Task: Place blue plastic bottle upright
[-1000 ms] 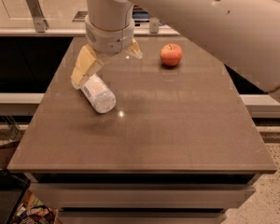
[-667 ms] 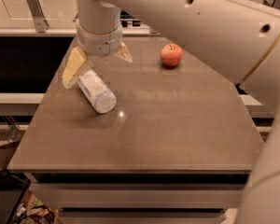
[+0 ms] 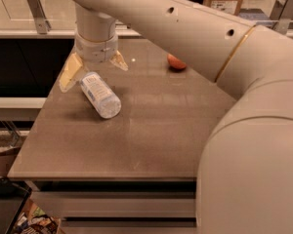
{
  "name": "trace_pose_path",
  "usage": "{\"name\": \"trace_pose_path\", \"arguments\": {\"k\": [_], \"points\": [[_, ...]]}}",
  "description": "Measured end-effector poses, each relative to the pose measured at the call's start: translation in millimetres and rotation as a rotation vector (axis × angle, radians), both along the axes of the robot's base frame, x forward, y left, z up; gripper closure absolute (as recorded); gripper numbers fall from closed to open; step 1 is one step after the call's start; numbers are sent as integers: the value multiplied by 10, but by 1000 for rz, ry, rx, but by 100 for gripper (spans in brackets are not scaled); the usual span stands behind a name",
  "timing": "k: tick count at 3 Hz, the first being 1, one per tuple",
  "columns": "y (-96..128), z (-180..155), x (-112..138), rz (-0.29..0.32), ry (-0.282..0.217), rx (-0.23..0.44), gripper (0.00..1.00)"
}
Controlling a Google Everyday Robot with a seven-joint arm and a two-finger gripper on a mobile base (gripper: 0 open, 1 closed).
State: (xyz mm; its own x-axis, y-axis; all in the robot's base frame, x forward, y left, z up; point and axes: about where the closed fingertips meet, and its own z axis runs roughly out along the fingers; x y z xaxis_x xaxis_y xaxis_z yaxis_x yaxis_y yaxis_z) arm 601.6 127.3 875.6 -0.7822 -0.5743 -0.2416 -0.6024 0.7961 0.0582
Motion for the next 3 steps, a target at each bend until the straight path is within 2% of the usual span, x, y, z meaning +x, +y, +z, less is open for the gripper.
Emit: {"name": "trace_pose_path", "arguments": {"k": [1, 2, 3], "points": [[43, -160, 44, 7, 15, -22, 0], [-11, -312, 51, 17, 24, -49, 0], [2, -325, 53, 18, 24, -48, 18]]}}
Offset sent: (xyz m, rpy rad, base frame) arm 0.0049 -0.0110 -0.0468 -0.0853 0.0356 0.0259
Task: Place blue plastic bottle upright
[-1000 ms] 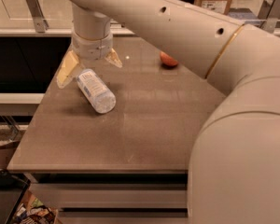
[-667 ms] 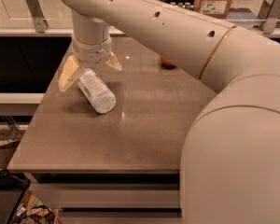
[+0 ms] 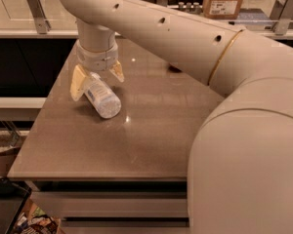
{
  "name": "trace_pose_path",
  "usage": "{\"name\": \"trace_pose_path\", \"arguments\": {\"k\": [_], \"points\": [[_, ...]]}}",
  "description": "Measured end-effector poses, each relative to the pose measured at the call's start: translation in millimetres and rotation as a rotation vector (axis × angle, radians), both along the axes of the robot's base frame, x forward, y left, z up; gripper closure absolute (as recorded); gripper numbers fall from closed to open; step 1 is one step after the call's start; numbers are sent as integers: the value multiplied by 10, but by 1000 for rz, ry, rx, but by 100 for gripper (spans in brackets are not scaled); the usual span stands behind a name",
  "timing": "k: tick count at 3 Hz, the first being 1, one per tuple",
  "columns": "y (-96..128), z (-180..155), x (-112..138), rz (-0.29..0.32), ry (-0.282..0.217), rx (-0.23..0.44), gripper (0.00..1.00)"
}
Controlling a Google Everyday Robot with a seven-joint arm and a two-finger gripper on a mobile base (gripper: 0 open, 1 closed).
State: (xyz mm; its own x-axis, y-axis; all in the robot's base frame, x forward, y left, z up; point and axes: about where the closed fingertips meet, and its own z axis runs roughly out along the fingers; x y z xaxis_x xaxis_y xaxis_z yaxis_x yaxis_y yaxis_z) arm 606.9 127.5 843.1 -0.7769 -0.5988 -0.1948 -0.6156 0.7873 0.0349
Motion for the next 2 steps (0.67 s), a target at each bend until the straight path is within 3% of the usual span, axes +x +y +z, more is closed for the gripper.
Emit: {"name": "trace_pose_path", "arguments": {"k": [2], "points": [[18, -29, 5, 2, 1, 1, 64]]}}
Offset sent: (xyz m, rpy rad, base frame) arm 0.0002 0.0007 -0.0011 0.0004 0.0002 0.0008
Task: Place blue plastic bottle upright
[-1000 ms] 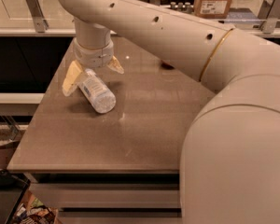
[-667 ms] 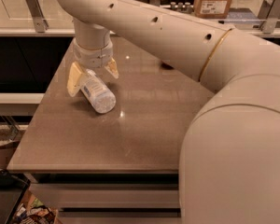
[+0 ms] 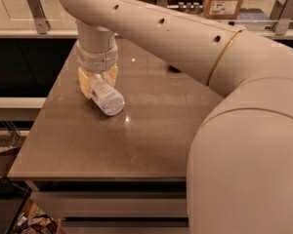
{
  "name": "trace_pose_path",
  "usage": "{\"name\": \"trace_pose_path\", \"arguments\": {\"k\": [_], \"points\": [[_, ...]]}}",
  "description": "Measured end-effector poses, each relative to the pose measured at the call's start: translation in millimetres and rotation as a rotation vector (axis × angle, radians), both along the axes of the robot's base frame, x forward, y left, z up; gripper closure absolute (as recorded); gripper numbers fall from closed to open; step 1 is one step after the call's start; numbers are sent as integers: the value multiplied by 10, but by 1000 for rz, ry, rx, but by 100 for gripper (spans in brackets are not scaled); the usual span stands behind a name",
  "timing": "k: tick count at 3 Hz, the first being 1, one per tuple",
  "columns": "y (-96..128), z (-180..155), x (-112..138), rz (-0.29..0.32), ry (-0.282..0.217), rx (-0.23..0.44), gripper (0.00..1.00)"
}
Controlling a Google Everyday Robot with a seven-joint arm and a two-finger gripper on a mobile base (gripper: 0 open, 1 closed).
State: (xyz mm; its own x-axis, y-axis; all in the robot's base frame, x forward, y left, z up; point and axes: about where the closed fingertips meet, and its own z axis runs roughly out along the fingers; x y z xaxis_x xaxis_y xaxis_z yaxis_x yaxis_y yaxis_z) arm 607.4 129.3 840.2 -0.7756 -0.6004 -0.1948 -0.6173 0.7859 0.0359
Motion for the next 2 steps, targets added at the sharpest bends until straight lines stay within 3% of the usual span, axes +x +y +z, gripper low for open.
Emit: {"name": "trace_pose_path", "arguments": {"k": [1, 2], "points": [[9, -15, 2, 1, 0, 0, 87], [17, -29, 4, 2, 1, 0, 100]]}}
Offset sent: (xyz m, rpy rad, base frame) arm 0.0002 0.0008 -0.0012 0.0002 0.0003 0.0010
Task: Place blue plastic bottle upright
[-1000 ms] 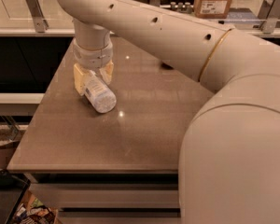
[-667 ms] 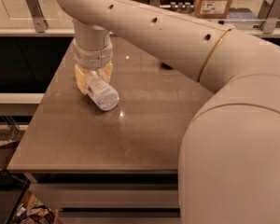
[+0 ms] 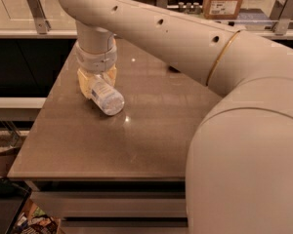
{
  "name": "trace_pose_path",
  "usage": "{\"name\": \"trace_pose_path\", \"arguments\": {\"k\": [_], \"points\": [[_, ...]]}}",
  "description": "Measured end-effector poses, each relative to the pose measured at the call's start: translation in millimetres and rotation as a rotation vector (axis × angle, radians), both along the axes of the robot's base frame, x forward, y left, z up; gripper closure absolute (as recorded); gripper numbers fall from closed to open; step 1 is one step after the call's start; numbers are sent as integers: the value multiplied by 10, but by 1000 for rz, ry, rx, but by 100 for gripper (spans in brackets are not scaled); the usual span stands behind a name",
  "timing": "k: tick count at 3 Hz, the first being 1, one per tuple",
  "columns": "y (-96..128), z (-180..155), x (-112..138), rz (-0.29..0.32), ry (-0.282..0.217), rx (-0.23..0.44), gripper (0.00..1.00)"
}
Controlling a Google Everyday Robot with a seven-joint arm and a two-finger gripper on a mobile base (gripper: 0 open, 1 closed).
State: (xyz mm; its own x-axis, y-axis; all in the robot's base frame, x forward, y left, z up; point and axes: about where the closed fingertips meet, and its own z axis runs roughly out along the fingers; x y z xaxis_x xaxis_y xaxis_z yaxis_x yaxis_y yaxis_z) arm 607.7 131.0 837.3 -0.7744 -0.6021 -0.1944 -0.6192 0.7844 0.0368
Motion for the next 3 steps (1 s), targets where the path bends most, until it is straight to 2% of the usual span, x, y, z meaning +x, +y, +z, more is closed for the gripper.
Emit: {"name": "trace_pose_path", "arguments": {"k": [3], "points": [[-19, 9, 2, -3, -6, 8, 100]]}}
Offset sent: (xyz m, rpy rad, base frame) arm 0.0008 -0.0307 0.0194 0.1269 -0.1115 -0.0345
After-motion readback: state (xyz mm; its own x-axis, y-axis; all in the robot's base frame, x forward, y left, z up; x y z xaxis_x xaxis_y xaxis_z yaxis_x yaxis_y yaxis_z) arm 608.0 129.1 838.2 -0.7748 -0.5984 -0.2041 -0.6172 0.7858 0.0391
